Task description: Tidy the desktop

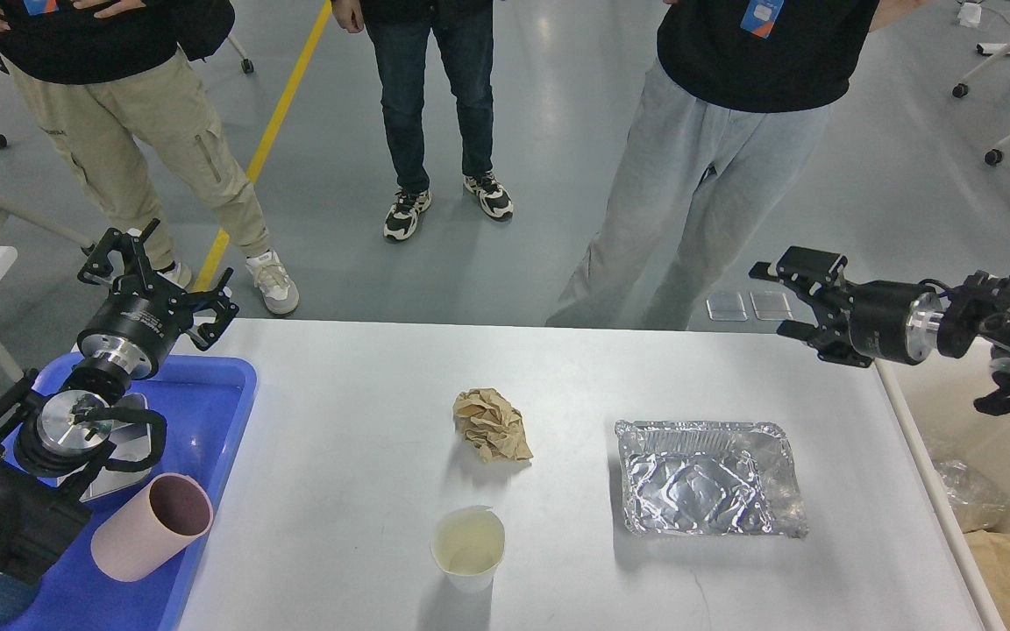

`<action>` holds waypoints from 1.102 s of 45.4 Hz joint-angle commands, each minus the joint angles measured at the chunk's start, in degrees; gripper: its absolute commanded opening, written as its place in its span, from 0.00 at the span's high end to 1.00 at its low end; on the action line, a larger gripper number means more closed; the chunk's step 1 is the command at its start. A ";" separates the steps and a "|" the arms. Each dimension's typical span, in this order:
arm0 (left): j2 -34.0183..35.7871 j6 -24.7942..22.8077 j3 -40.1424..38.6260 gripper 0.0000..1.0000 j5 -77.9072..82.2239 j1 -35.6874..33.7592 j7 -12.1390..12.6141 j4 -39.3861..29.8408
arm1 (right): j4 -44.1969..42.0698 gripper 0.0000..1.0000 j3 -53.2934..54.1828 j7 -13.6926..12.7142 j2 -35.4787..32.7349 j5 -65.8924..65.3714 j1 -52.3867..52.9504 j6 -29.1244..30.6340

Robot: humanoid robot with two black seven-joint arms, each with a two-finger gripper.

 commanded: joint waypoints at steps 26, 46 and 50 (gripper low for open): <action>0.34 -0.10 -0.11 0.03 0.08 2.12 -0.15 -0.18 | 11.20 0.04 -12.83 1.15 -2.20 -31.02 -0.48 -10.62; 1.04 -0.45 -0.02 0.03 0.16 2.38 -0.06 -0.18 | 15.15 0.02 -19.07 1.06 -5.70 -32.34 5.48 -12.31; 1.22 -0.45 -0.02 0.03 0.16 2.74 -0.06 -0.18 | 18.23 0.02 -19.96 0.97 -8.43 -32.34 9.80 -8.34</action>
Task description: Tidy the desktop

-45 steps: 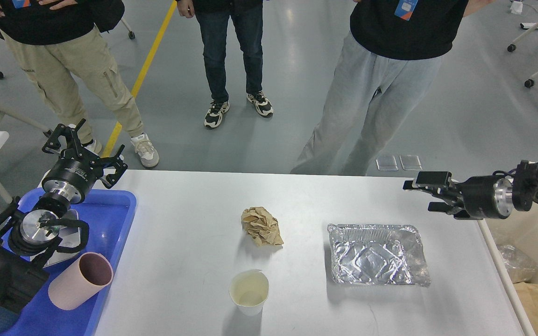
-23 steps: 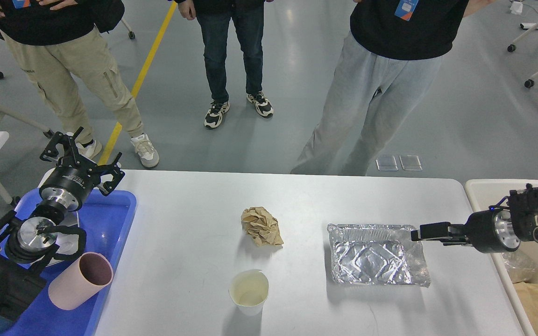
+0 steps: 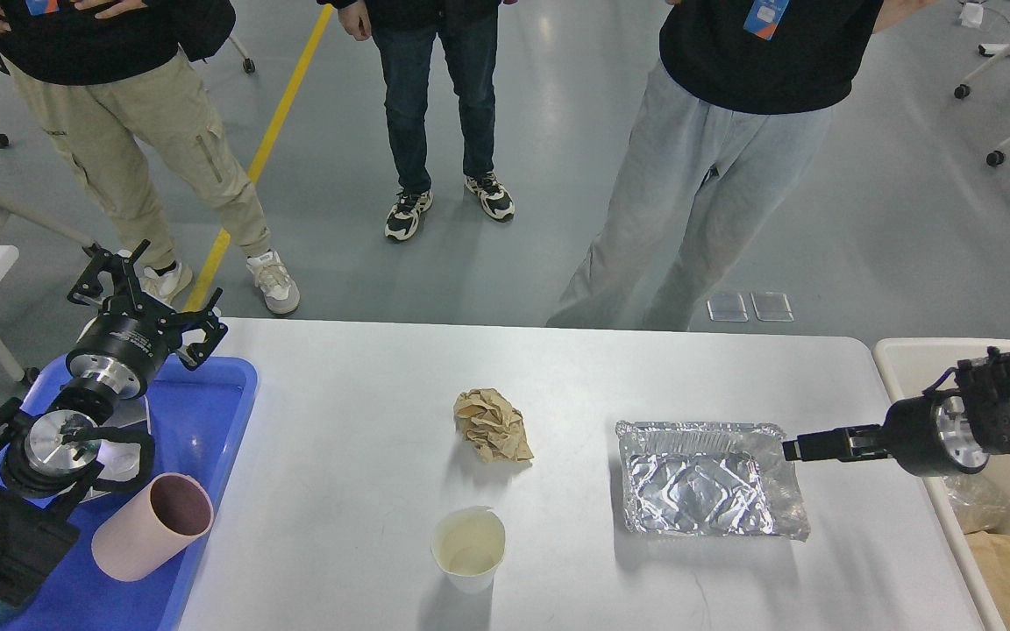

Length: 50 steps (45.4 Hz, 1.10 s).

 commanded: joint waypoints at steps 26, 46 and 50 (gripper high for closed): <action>1.22 -2.36 -0.09 0.03 -0.08 2.87 0.09 -0.33 | 20.62 0.02 -1.22 -6.62 -41.68 -2.66 10.47 8.01; 1.14 -3.33 -0.09 0.03 -0.08 3.67 0.09 -0.41 | 35.65 0.02 7.99 -7.06 -60.58 -2.40 10.39 14.51; 1.14 -3.33 -0.09 0.03 -0.08 3.67 0.09 -0.50 | 37.15 0.03 11.25 -7.06 -62.08 -2.14 10.12 16.44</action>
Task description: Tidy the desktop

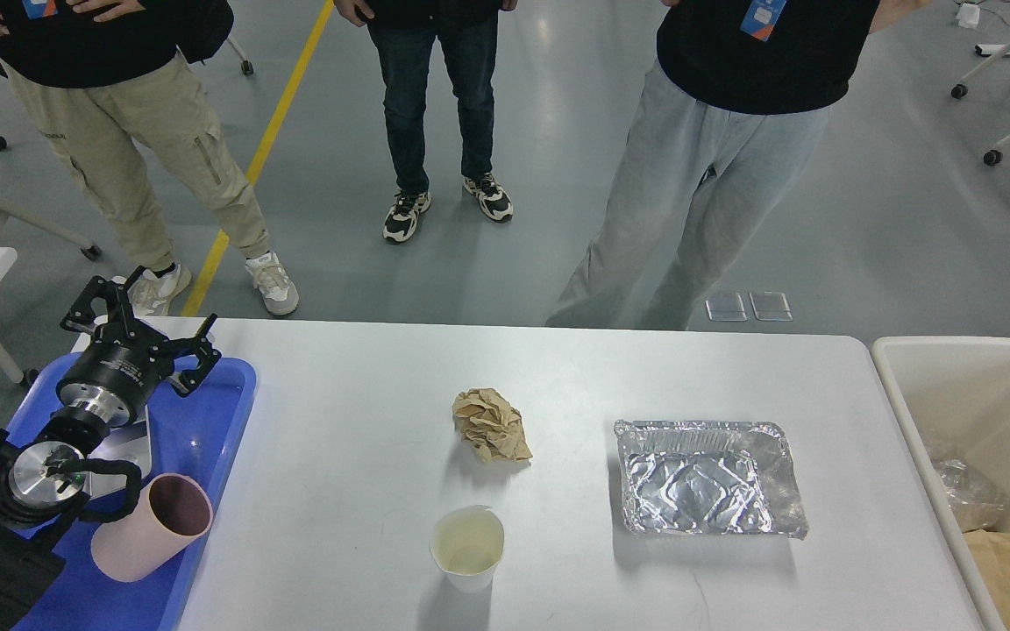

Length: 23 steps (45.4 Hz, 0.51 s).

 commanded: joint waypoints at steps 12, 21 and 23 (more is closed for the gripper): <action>0.31 0.09 0.00 0.03 0.00 -0.09 0.04 -0.25 | 2.63 0.04 9.56 -0.60 -1.25 1.36 -0.48 3.42; 0.40 0.27 0.00 0.03 0.00 -0.09 0.04 -0.25 | 1.93 0.04 9.47 -2.45 5.51 3.12 -0.48 2.45; 0.40 0.36 0.00 0.03 0.00 -0.09 0.04 -0.25 | 0.97 0.04 9.38 -2.80 7.35 3.21 -0.56 2.28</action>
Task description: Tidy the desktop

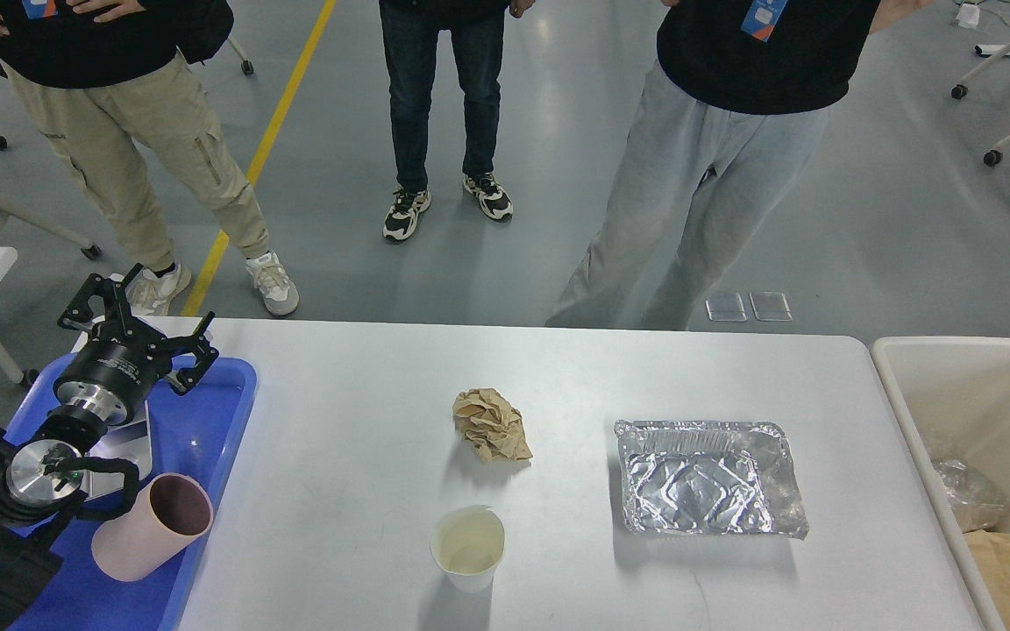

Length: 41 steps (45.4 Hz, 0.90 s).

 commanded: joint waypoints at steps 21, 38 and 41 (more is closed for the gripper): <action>0.10 0.31 0.09 0.03 0.09 0.18 0.00 -0.01 | -23.86 0.05 -1.01 -1.54 37.28 0.50 -7.55 -7.54; 0.45 0.22 0.00 0.03 0.09 2.11 -0.35 0.08 | -44.26 0.06 -1.62 1.80 61.38 -0.90 -19.24 -11.05; 0.54 0.14 0.00 0.03 0.09 2.11 -0.35 0.17 | -45.49 0.06 -3.37 2.07 62.79 -0.90 -20.38 -12.98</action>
